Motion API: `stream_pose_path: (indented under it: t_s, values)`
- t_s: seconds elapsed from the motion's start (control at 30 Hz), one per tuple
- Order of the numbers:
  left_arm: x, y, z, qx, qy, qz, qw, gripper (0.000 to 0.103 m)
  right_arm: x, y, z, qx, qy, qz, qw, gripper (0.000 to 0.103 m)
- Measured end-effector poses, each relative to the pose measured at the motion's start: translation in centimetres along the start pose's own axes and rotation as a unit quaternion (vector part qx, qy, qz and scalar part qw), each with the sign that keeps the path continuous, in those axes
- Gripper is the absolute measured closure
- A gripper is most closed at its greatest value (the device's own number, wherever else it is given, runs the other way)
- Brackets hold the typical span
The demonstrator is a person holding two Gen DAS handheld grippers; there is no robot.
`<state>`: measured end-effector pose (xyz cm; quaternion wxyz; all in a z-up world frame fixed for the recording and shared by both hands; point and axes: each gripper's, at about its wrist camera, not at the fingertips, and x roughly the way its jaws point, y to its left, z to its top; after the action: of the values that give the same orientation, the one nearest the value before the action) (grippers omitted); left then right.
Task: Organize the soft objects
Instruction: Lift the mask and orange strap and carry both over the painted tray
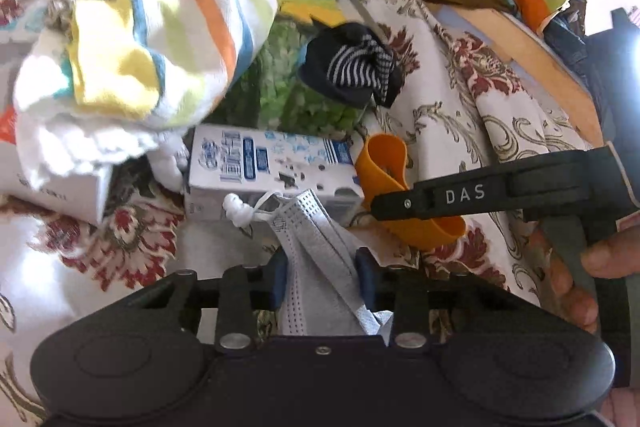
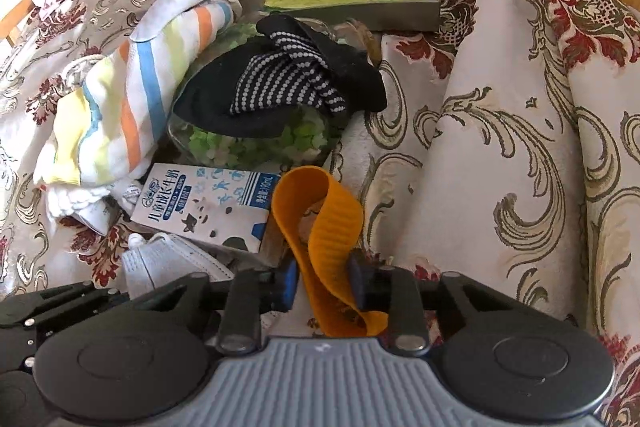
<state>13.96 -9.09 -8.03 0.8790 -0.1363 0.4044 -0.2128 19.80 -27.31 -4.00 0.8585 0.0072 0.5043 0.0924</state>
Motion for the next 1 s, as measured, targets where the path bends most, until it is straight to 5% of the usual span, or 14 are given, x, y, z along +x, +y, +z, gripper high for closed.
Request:
stream_pose_path:
  t_s: [0.43, 0.8, 1.0]
  values:
    - [-4.4, -1.5, 0.2, 0.039, -0.096, 0.014, 0.9945, 0.071, -3.8, -1.8, -0.1, 0.055, -0.096, 0.032, 0.993, 0.094]
    - [-7.8, -2.9, 3.9, 0.05, -0.165, 0.017, 0.9848, 0.071, -8.4, -1.7, 0.1, 0.036, -0.266, 0.053, 0.962, 0.094]
    - [-7.5, -2.6, 9.6, 0.049, -0.194, 0.03, 0.9794, 0.071, -8.8, -0.5, 4.3, 0.0, -0.332, 0.047, 0.942, 0.094]
